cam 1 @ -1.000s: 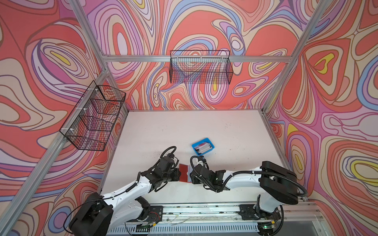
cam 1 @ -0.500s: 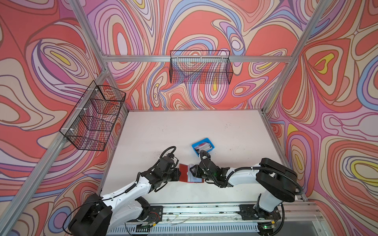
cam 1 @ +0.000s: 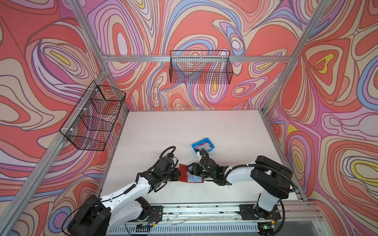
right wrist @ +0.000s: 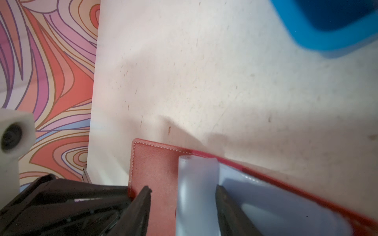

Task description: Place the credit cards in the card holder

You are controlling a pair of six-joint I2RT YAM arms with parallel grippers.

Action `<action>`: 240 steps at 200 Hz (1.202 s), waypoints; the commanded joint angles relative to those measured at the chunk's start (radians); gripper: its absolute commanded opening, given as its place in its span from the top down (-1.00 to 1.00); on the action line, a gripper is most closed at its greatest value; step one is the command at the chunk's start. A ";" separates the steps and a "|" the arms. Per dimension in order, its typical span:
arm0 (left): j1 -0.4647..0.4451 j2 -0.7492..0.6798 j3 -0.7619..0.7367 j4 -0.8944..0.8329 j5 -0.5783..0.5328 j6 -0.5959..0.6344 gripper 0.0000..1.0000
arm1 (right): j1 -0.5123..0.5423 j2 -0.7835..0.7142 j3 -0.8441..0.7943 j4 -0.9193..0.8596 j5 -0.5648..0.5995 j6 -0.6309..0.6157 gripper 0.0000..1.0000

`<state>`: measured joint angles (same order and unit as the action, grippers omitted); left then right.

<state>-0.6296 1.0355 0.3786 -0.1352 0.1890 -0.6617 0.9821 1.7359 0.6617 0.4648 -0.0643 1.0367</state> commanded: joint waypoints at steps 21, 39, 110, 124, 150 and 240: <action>-0.002 -0.003 -0.002 -0.018 -0.022 0.008 0.68 | 0.040 -0.048 -0.013 0.013 -0.023 0.012 -0.07; -0.002 -0.004 -0.003 -0.021 -0.025 0.006 0.68 | 0.046 -0.047 -0.019 0.046 -0.035 0.021 -0.02; 0.022 -0.088 0.008 -0.120 -0.150 -0.042 0.56 | 0.052 -0.004 -0.035 0.076 -0.024 0.047 0.09; 0.026 -0.133 0.028 -0.176 -0.179 -0.047 0.53 | 0.051 0.002 -0.042 0.091 -0.025 0.054 0.10; 0.030 -0.210 0.088 -0.240 -0.229 -0.035 0.45 | 0.052 0.011 -0.046 0.101 -0.026 0.057 0.12; 0.034 -0.087 0.226 -0.194 -0.184 -0.023 0.57 | 0.054 -0.082 -0.025 -0.066 0.051 0.018 0.17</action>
<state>-0.6010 0.9360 0.5953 -0.2970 0.0265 -0.6849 1.0294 1.7531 0.6258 0.5392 -0.0933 1.0828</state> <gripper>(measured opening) 0.194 0.405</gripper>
